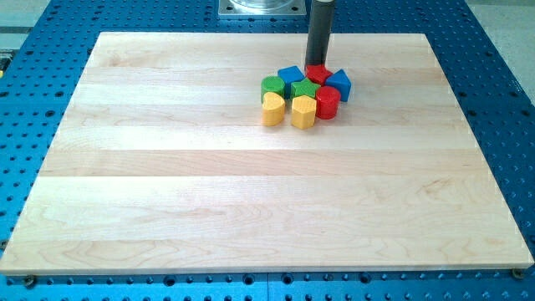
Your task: Move the green circle to the left of the heart
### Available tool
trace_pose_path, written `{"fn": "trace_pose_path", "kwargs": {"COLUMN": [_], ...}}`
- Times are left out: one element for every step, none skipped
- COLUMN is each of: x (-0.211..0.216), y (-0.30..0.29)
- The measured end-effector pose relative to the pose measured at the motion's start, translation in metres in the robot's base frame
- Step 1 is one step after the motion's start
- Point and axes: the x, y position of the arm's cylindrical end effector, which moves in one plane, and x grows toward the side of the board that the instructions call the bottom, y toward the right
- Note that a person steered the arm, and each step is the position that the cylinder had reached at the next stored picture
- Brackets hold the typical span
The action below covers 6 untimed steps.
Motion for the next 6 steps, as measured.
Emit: {"fn": "trace_pose_path", "kwargs": {"x": [0.001, 0.005, 0.053, 0.074, 0.074, 0.093], "y": [-0.008, -0.038, -0.092, -0.095, -0.095, -0.086]}}
